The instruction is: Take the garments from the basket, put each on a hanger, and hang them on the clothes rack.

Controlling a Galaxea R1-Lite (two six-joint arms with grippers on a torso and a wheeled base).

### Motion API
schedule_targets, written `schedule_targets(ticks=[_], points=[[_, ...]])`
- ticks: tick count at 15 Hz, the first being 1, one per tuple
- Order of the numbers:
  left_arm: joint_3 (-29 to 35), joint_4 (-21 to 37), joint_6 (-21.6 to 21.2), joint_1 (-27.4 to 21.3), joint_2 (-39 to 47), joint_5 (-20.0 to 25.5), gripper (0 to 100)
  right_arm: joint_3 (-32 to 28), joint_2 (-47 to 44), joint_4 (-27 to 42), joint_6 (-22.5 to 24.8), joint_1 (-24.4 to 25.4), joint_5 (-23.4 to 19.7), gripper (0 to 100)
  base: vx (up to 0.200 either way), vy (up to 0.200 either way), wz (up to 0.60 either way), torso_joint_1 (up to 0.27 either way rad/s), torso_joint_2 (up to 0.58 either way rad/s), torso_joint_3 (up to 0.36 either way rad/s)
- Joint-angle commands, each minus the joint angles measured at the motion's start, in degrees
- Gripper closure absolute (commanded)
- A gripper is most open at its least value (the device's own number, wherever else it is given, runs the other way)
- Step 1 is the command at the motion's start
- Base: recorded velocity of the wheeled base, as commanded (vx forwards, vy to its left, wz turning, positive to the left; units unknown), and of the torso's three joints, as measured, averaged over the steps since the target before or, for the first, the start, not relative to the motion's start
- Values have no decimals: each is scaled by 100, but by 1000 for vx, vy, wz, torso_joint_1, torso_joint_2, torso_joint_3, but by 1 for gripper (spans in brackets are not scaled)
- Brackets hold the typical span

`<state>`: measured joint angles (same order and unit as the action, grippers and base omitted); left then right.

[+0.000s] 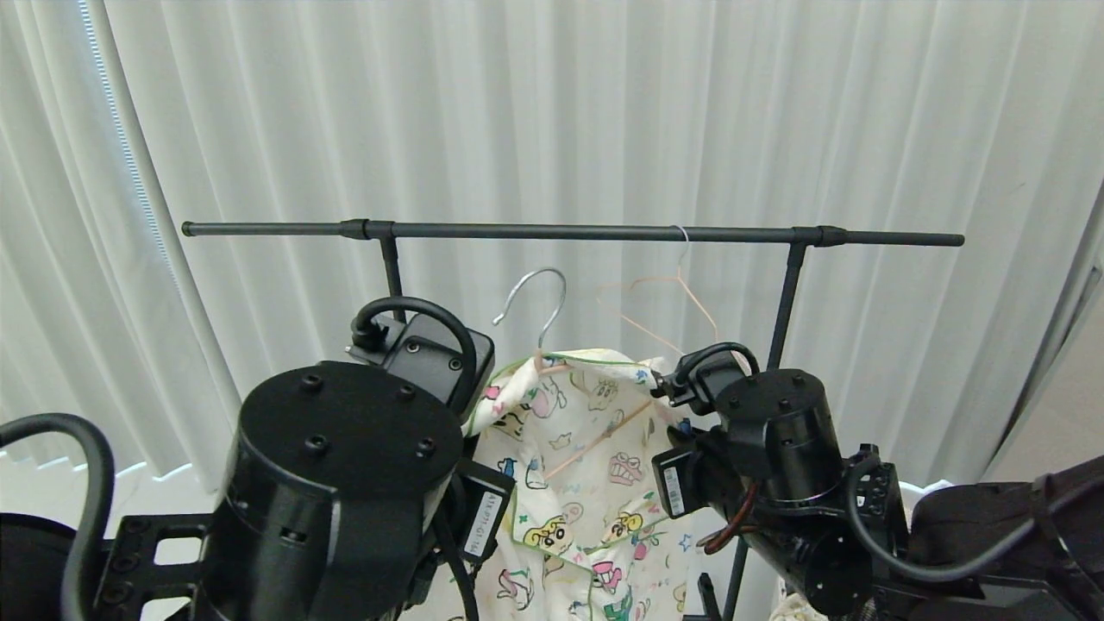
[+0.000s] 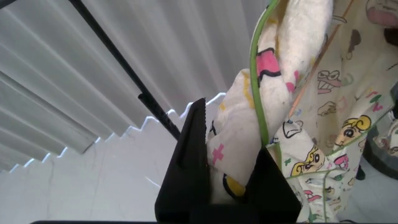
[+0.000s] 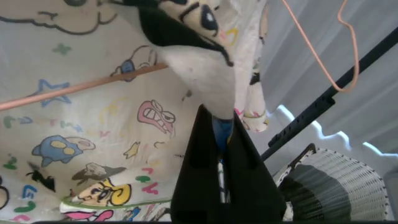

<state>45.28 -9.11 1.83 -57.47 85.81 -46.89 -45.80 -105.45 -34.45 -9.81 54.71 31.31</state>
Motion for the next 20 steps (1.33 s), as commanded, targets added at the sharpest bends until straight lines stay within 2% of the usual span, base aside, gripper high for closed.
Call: schedule_targets(ticks=[1,3,7,9,16,17,20], points=[[-45,5,-7,7,32,-14,100,45,218,0,6,84,-2,100,0,0,0,0,0,0],[-177,5,-7,43,50,-31,100,352,684,9,50,409,-19,100,0,0,0,0,0,0],[-282,5,11,157,59,-84,100,1319,1571,0,67,1367,-54,100,0,0,0,0,0,0],[-353,5,11,210,59,-93,100,1530,1835,-9,58,1718,-81,100,0,0,0,0,0,0],[-441,-3,19,43,-38,-75,100,1513,1852,-79,50,1841,-186,100,0,0,0,0,0,0],[-449,-3,19,-19,-91,-31,100,1521,1861,-79,50,1797,-204,0,0,0,0,0,0,0],[-449,-12,19,-72,-152,4,100,1662,1949,-71,67,1613,-230,0,0,0,0,0,0,0]])
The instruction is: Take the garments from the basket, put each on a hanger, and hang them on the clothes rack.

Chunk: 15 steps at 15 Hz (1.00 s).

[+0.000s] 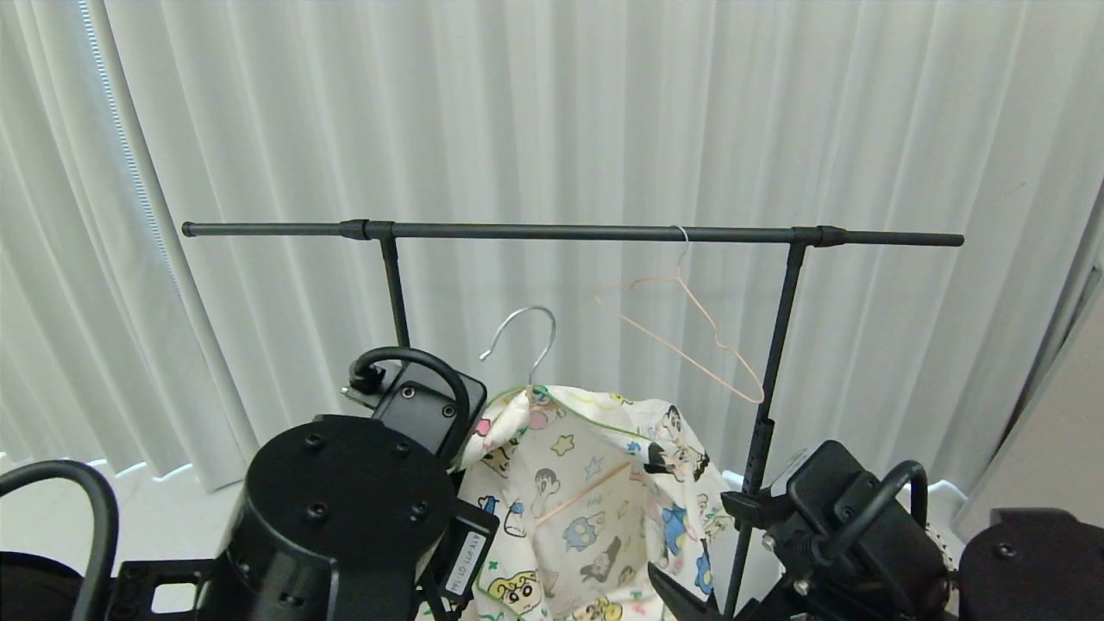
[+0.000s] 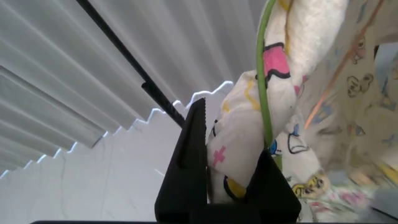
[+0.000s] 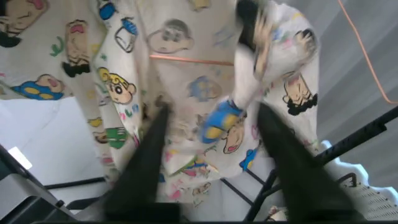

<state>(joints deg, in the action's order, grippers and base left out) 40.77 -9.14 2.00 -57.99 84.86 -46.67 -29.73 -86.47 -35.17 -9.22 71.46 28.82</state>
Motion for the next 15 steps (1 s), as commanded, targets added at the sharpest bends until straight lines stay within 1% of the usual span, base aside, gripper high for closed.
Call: schedule_targets(ticks=[1,2,3,4,7,8,9,10,11,12,13,14,15], points=[[2,-9,-7,-28,-136,70,100,222,200,10,16,-97,-148,0,0,0,0,0,0,0],[-7,-9,-7,-54,-215,211,100,416,411,54,87,-124,-351,0,0,0,0,0,0,0],[-25,0,-15,-134,-268,351,100,556,578,107,298,-282,-526,0,0,0,0,0,0,0],[-130,-9,-42,-221,-330,544,100,697,781,116,746,-633,-887,0,0,0,0,0,0,0],[-605,-79,-42,-573,-426,949,100,697,1202,133,2099,-1855,-2451,0,0,0,0,0,0,0],[-781,-263,-42,-749,-461,1204,100,679,1220,142,2530,-2180,-2979,0,0,0,0,0,0,0],[-939,-492,-68,-889,-479,1450,100,671,1211,151,2838,-2286,-3418,0,0,0,0,0,0,0],[-1027,-650,-130,-942,-497,1573,100,671,1202,177,2952,-2277,-3629,0,0,0,0,0,0,0],[-1220,-1002,-367,-995,-532,1854,100,618,1194,353,3180,-2189,-4007,0,0,0,0,0,0,0],[-1396,-1257,-701,-986,-593,2144,100,539,1194,581,3347,-2092,-4297,0,0,0,0,0,0,0],[-1528,-1432,-1052,-969,-672,2461,100,442,1194,819,3462,-1987,-4473,0,0,0,0,0,0,0],[-1607,-1529,-1325,-925,-716,2768,100,354,1176,1056,3541,-1873,-4561,0,0,0,0,0,0,0],[-1624,-1582,-1483,-916,-725,2953,100,266,1150,1285,3611,-1758,-4613,0,0,0,0,0,0,0]])
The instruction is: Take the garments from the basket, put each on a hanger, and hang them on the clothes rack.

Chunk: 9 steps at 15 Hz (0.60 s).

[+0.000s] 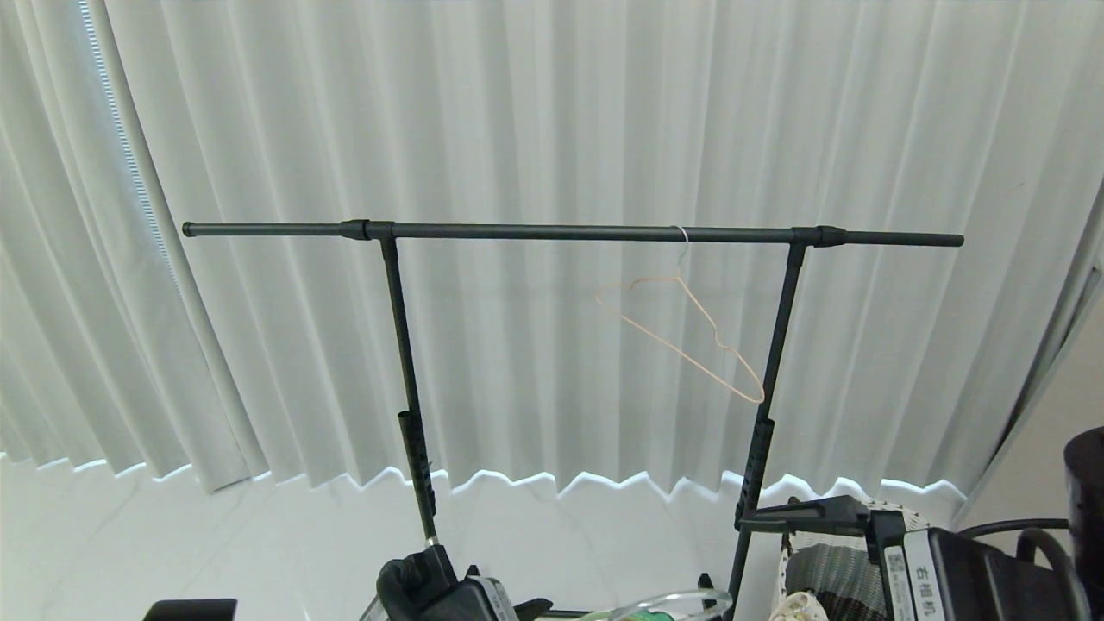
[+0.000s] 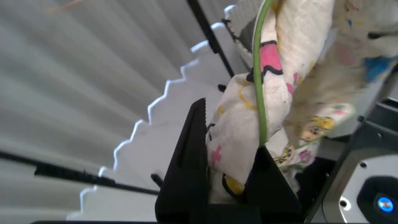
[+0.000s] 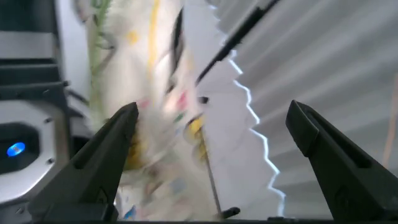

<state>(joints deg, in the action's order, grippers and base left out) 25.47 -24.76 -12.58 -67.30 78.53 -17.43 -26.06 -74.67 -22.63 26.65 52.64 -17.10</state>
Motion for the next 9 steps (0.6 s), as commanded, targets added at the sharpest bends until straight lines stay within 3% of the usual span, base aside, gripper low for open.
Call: schedule_targets(ticks=[1,5,9], points=[[-77,-29,-52,16,-84,47,100,-136,-92,127,60,220,-39,0,0,0,0,0,0,0],[-51,-29,-52,16,-92,47,100,-268,-558,162,69,607,-4,0,0,0,0,0,0,0],[-59,-495,-43,16,66,47,100,-408,-883,188,33,669,128,0,0,0,0,0,0,0]])
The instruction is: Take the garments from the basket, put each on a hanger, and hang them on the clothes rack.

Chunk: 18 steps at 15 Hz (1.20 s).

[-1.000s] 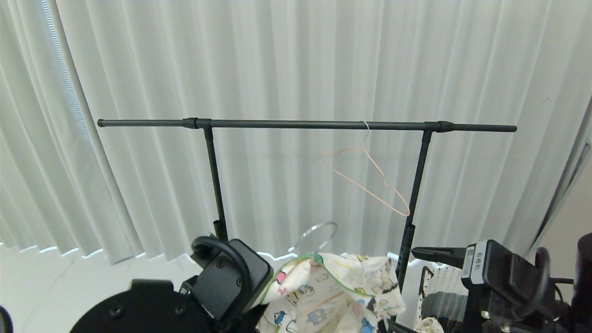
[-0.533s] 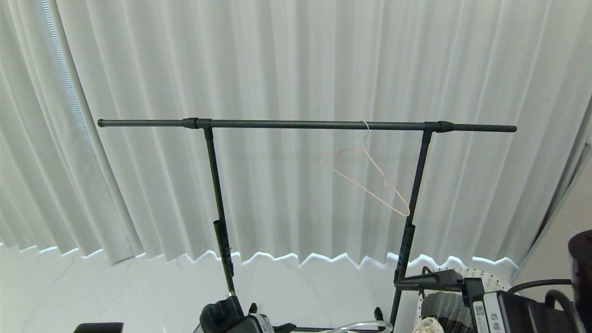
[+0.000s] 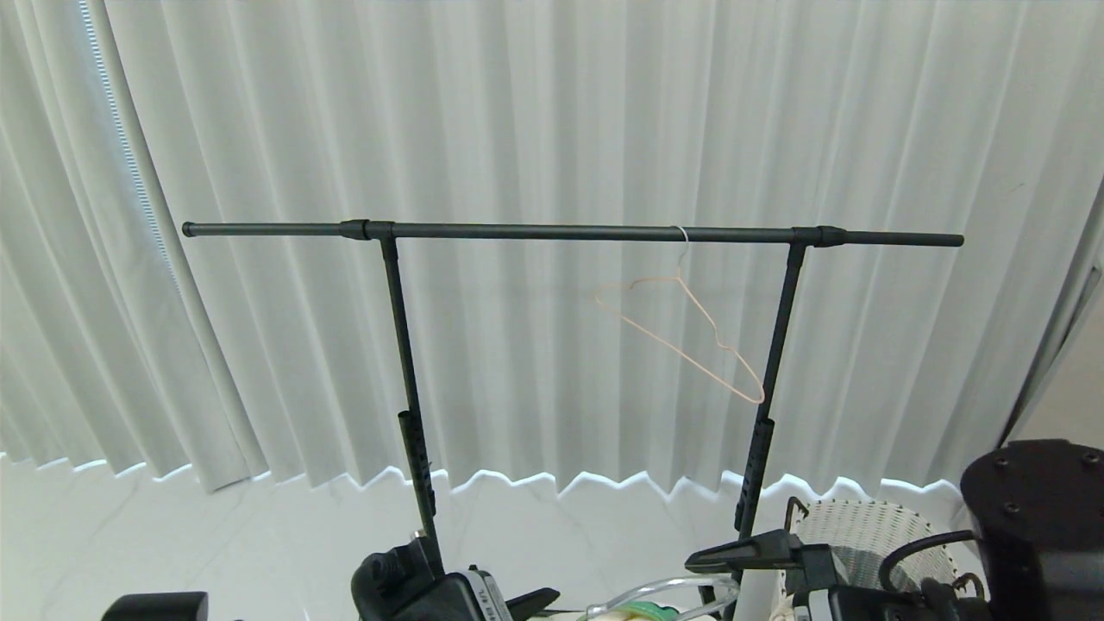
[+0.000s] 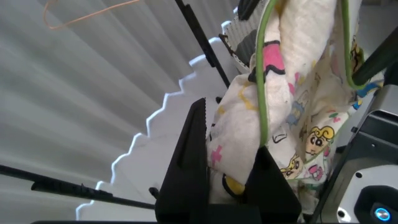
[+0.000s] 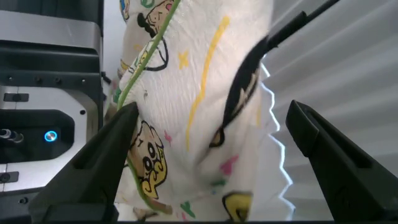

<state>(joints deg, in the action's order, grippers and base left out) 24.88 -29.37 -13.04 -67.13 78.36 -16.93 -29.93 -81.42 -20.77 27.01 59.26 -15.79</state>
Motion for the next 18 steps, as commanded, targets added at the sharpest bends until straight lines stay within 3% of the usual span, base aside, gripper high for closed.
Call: schedule_targets(ticks=[1,6,7,18], points=[[-1,-96,4,-1,109,6,100,-13,-260,3,-3,-2,14,0,0,0,0,0,0,0],[-18,-104,-5,-1,118,6,100,-39,-269,3,-3,-257,85,0,0,0,0,0,0,0],[-18,-104,-14,-1,118,6,100,-66,-278,3,-3,-257,85,100,0,0,0,0,0,0],[-10,-104,-286,-1,109,6,100,-66,-155,-41,58,-257,85,100,0,0,0,0,0,0]])
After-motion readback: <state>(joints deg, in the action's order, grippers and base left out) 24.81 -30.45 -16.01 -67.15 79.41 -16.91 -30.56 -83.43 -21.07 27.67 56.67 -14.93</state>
